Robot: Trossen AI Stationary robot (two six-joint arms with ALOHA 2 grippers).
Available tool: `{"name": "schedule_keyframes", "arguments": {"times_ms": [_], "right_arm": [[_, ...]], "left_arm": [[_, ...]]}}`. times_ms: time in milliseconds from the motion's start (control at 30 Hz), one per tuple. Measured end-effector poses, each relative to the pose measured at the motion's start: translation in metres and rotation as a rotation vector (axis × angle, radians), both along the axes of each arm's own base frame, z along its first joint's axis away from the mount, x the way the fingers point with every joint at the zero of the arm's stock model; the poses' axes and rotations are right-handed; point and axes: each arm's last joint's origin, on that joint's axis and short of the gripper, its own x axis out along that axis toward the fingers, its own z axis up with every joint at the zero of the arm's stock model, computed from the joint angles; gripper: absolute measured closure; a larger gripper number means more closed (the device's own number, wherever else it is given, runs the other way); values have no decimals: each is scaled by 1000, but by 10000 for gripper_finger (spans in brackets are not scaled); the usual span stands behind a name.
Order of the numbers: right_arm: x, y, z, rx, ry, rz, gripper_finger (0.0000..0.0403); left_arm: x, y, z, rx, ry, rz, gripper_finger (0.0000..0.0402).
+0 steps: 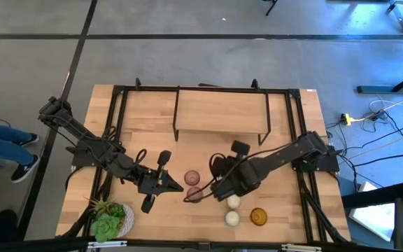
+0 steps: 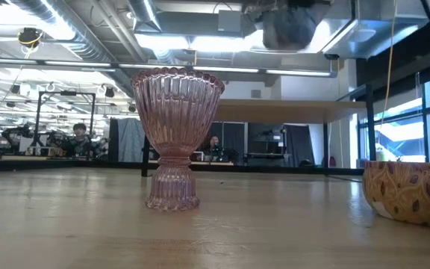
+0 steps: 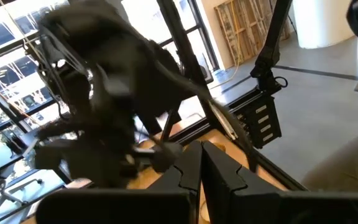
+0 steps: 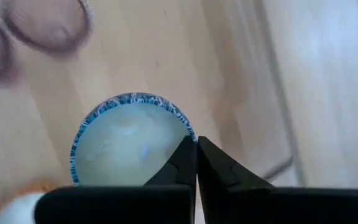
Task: Pick & Place candle stick holders
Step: Put the blue candle on the shelf
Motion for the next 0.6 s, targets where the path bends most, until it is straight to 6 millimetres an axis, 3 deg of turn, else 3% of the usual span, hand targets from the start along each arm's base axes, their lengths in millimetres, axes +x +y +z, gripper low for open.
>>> {"name": "schedule_keyframes", "arguments": {"times_ms": [133, 267, 600], "right_arm": [[-12, -23, 27, -11, -27, 18, 402], [-26, -57, 44, -22, -39, -14, 402], [-82, -185, 50, 23, 34, -284, 403]], "left_arm": [[0, 0, -1, 4, 6, 0, 398], [0, 0, -1, 0, 12, 0, 398], [0, 0, -1, -1, 12, 1, 398]]}}
